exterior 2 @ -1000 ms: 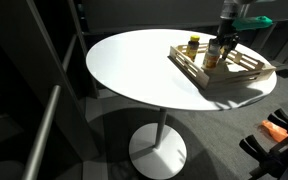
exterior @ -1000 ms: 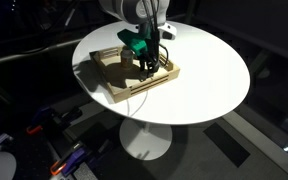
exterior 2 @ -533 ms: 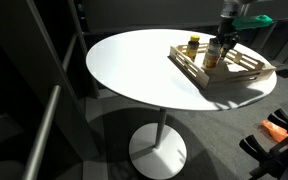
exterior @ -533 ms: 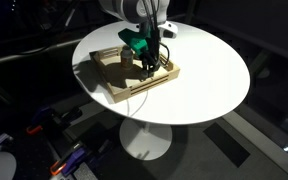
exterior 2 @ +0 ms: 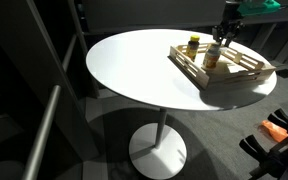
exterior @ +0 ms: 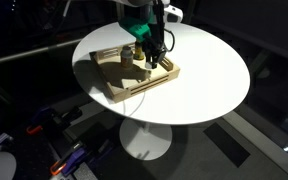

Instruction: Put the white lid on its bottle

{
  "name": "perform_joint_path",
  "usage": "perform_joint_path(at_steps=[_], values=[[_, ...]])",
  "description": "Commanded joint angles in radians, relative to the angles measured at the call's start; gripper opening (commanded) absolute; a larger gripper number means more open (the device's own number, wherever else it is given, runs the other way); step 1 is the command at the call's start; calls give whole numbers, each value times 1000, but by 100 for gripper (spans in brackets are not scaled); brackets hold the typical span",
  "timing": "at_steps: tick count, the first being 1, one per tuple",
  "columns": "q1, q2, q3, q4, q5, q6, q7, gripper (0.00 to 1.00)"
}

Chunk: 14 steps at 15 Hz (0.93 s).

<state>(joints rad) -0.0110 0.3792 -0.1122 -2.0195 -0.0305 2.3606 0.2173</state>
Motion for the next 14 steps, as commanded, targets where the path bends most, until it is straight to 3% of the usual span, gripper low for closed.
perform_joint_path(at_steps=[1, 9, 11, 12, 14], values=[[7, -70, 4, -4, -18, -75, 8, 19], [5, -152, 36, 8, -6, -199, -14, 19], [3, -134, 38, 5, -2, -172, -2, 19], [3, -137, 39, 5, -2, -175, -2, 44], [3, -135, 39, 3, -2, -174, -2, 44]])
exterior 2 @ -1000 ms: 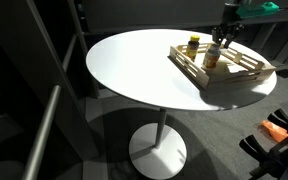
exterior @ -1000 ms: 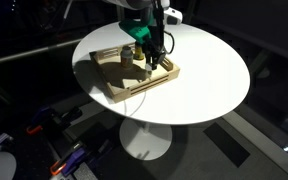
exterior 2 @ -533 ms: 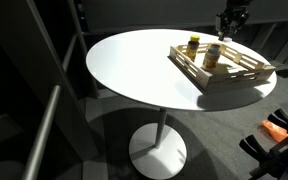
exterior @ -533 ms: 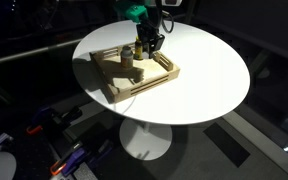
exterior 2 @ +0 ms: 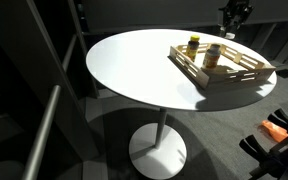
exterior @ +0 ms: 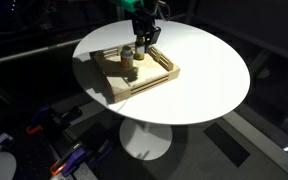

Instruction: Put the white lid on its bottle

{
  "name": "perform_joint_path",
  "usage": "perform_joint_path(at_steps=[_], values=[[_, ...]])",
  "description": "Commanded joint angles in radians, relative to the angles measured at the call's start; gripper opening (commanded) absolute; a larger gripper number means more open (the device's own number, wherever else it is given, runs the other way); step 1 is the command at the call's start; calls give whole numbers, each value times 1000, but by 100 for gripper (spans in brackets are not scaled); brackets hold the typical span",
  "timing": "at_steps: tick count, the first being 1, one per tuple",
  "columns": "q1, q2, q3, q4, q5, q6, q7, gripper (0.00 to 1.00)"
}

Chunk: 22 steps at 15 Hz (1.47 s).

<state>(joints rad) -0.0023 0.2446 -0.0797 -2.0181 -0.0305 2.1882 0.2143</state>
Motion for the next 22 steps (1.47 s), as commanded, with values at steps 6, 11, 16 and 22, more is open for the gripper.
perform_joint_path(at_steps=[6, 11, 16, 22], values=[[-1, -3, 11, -5, -7, 11, -6, 19], [9, -7, 33, -5, -6, 35, -19, 19], [19, 2, 58, 1, 1, 31, -31, 19], [31, 12, 77, 7, 7, 27, -50, 19]])
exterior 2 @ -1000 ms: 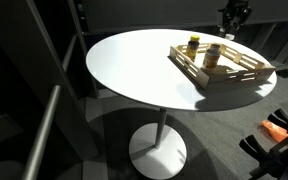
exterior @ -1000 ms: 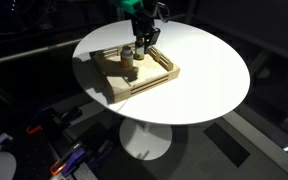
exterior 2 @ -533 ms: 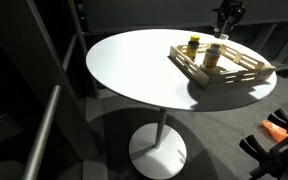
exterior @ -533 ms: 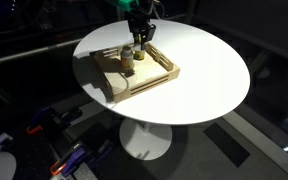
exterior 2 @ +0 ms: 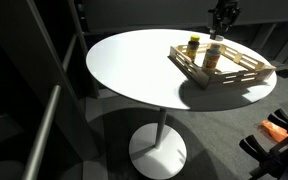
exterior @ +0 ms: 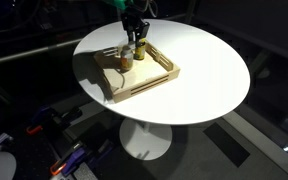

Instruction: Put the white lid on its bottle

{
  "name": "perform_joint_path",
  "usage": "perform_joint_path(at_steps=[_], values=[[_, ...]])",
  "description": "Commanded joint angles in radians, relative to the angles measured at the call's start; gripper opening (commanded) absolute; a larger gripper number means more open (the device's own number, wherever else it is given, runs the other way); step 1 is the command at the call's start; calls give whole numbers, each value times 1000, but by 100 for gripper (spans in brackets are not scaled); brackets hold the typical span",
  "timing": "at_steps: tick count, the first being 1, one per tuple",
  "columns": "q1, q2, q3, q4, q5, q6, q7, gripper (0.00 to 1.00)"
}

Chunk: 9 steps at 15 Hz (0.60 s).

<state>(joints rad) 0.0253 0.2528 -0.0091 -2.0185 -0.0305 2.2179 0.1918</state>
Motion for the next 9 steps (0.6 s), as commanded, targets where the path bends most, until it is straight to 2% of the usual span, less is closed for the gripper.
perform_joint_path(at_steps=[1, 9], values=[[5, 5, 9, 7, 7, -2, -28, 19], [8, 16, 24, 9, 15, -1, -59, 19]])
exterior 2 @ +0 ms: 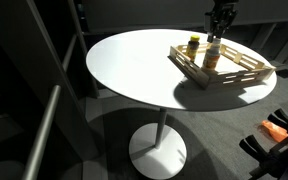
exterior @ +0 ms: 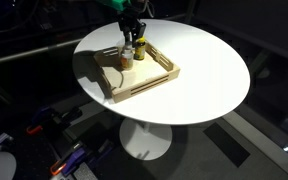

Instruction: Put the white lid on its bottle

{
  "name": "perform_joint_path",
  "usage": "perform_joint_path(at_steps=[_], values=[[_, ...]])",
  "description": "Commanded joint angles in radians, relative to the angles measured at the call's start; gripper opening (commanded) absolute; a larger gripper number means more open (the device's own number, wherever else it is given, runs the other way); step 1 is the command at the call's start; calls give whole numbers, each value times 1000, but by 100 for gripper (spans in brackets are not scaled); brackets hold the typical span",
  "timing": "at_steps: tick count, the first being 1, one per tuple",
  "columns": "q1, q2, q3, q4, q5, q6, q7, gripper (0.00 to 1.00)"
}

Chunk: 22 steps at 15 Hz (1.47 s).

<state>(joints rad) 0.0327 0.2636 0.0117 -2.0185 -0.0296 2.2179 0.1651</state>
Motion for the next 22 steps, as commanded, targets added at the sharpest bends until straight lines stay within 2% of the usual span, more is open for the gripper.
perform_joint_path(at_steps=[1, 22], values=[[0, 7, 4, 10, 15, -6, -36, 19], [2, 6, 12, 7, 14, -32, -48, 19]])
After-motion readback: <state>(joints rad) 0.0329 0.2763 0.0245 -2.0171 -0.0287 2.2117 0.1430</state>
